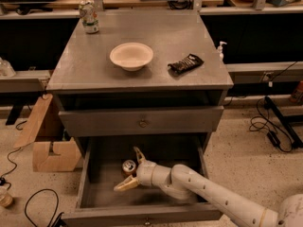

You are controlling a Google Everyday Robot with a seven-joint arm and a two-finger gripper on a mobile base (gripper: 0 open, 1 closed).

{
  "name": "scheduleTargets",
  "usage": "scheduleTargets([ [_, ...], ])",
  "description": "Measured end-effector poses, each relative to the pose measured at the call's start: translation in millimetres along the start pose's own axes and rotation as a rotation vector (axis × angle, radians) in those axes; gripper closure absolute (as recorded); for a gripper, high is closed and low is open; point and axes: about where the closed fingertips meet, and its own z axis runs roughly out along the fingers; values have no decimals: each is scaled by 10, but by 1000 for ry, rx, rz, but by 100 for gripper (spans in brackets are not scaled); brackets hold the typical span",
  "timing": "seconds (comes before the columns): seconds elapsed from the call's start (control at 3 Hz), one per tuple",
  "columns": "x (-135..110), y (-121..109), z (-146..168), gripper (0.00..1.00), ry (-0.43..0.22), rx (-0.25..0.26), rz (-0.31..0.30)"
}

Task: Place orange can into middle drawer

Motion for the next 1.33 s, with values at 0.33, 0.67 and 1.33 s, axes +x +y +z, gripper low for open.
scheduleTargets([
  [0.33,-193,104,-59,0,34,-51,-7],
  [0.67,-460,206,-394,0,120,-46,48],
  [1.33,-885,1124,-1067,0,387,-81,242],
])
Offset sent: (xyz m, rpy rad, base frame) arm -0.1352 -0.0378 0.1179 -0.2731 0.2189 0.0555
